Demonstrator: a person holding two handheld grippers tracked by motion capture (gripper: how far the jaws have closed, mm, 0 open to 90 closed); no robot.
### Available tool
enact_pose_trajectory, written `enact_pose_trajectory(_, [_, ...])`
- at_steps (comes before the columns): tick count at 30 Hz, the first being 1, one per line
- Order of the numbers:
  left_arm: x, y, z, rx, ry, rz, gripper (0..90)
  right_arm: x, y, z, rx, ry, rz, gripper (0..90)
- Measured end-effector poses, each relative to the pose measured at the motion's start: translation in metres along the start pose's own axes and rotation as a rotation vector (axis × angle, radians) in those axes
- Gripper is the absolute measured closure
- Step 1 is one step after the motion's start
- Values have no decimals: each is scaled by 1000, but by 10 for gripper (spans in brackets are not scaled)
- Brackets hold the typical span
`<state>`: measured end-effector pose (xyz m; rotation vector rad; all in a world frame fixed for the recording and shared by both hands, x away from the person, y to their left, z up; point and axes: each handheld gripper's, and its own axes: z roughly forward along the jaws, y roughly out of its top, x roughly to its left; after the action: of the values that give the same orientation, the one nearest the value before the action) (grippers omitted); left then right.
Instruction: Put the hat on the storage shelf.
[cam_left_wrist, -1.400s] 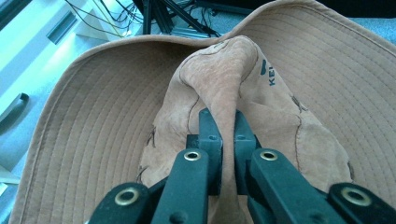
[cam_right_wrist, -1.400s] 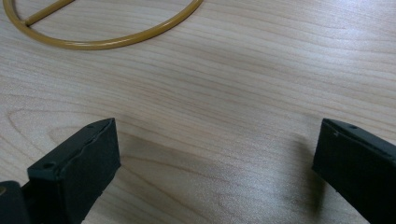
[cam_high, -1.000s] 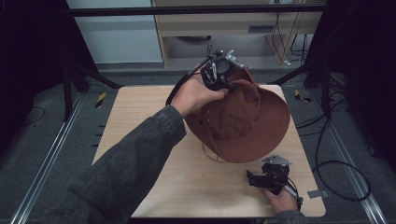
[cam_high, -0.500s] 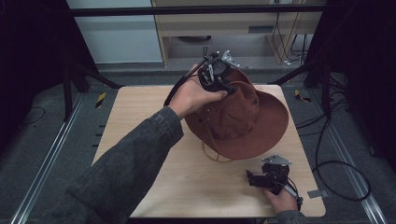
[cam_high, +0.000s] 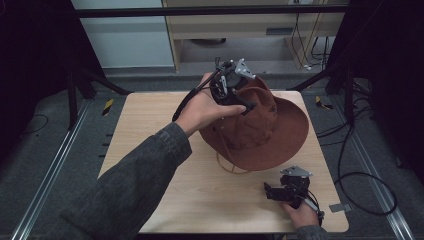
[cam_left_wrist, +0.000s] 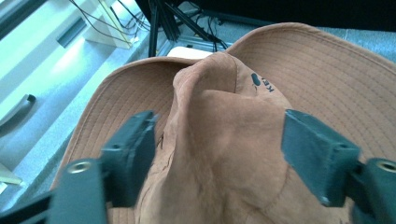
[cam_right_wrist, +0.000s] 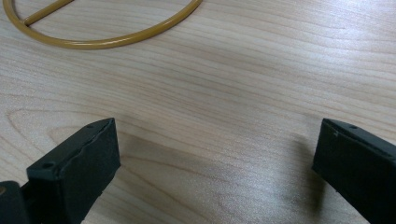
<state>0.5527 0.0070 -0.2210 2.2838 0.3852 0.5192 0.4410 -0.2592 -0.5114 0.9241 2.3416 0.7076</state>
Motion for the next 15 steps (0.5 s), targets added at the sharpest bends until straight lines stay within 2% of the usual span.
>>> enact_pose_trajectory(1, [0, -1, -2, -5, 2, -6, 204, 0, 0, 0, 3, -10, -1, 7])
enact_pose_trajectory(6, [3, -7, -14, -18, 4, -29, 138, 0, 0, 0, 3, -11, -1, 6])
enact_pose_trajectory(7, [5, -11, -19, -25, 1, -46, 128, 0, 0, 0, 3, -11, -1, 6])
enact_pose_trajectory(15, [10, -26, -37, -26, 7, -63, 97, 0, 0, 0, 3, -11, -1, 6])
